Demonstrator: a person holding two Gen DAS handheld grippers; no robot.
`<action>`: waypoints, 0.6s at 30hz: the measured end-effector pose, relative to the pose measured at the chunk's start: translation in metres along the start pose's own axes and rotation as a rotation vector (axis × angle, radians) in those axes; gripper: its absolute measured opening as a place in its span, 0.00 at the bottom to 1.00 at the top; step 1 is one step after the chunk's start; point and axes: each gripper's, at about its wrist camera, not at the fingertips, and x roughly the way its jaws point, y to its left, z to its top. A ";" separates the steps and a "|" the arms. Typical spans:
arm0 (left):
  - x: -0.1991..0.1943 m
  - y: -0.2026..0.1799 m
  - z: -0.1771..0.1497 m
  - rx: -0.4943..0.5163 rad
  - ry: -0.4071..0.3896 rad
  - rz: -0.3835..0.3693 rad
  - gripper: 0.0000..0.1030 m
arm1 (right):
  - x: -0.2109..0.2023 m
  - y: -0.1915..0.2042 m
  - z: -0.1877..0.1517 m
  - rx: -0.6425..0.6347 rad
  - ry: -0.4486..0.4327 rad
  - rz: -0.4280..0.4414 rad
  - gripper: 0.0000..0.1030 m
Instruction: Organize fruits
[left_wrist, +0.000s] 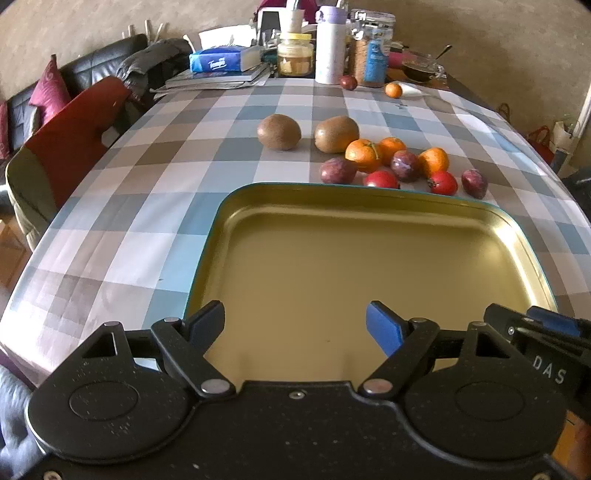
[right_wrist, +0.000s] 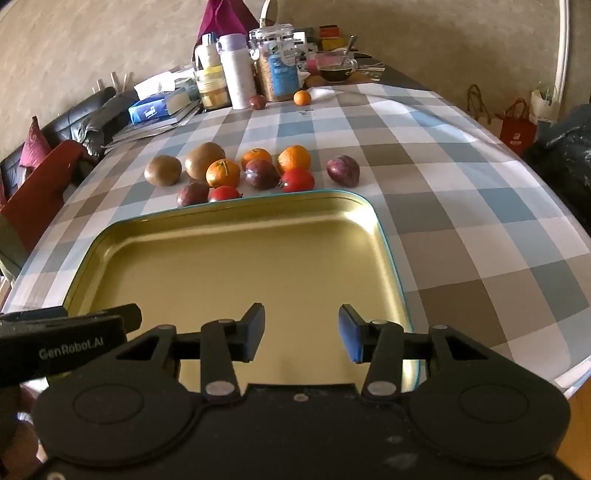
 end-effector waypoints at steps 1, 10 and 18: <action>0.000 0.001 0.000 0.000 0.003 0.003 0.81 | 0.001 -0.002 0.004 -0.001 0.007 0.005 0.46; 0.002 0.003 0.001 -0.003 0.019 0.019 0.81 | 0.002 0.003 0.004 -0.022 0.029 0.008 0.46; 0.003 0.003 0.000 -0.002 0.025 0.027 0.81 | 0.005 0.004 0.004 -0.026 0.047 0.010 0.46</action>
